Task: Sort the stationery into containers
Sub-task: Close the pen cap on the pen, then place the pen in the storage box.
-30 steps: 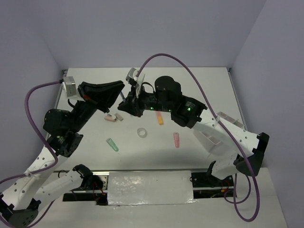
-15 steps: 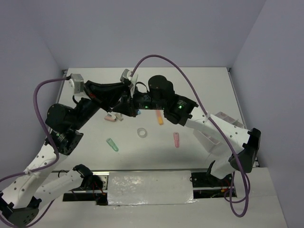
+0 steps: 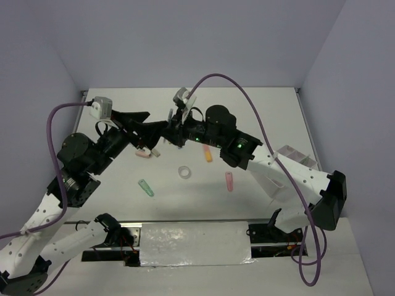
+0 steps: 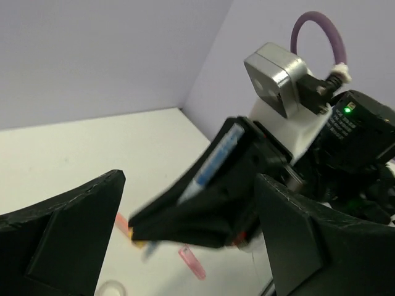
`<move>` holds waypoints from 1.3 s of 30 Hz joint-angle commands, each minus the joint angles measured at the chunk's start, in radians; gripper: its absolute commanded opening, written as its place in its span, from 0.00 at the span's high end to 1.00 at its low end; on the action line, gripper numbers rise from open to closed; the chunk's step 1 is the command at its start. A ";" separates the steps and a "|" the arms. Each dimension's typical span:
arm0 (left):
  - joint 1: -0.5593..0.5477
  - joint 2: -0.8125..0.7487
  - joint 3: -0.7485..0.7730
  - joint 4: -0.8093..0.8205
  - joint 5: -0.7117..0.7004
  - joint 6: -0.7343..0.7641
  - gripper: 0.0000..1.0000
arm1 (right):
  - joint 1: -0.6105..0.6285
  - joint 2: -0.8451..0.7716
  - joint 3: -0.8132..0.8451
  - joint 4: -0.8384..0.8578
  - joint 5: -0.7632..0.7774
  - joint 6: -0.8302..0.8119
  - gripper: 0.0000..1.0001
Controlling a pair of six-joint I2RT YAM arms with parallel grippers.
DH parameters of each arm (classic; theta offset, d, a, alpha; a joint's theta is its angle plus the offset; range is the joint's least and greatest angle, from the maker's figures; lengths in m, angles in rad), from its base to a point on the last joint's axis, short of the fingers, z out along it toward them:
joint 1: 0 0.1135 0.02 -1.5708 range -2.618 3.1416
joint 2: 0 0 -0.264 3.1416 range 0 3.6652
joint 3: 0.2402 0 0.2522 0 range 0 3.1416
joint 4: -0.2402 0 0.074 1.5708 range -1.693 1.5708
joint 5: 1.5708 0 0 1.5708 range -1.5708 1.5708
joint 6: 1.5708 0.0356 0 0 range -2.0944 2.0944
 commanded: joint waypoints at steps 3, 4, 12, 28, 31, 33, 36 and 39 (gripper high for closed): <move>-0.027 -0.028 0.204 -0.253 -0.308 -0.066 0.01 | -0.103 -0.044 -0.131 0.139 0.125 0.067 1.00; -0.027 -0.027 0.224 -0.294 -0.360 -0.074 0.01 | -0.123 -0.078 -0.149 0.132 0.144 0.069 1.00; -0.025 0.022 0.113 -0.658 -0.553 0.004 0.01 | -0.408 -0.388 -0.246 -0.243 0.749 0.137 1.00; -0.022 0.105 -0.130 -0.638 -0.599 0.014 0.01 | -1.005 -0.469 -0.340 -0.575 1.146 0.386 1.00; -0.047 0.108 -0.131 -0.646 -0.631 0.006 0.01 | -1.074 -0.474 -0.372 -0.564 1.069 0.391 1.00; -0.050 0.107 -0.130 -0.649 -0.634 0.003 0.01 | -1.096 -0.483 -0.413 -0.552 1.063 0.389 1.00; -0.051 0.102 -0.133 -0.646 -0.623 0.004 0.01 | -1.116 -0.492 -0.478 -0.512 1.032 0.388 1.00; -0.051 0.096 -0.131 -0.648 -0.623 0.004 0.01 | -1.131 -0.509 -0.534 -0.490 0.984 0.400 1.00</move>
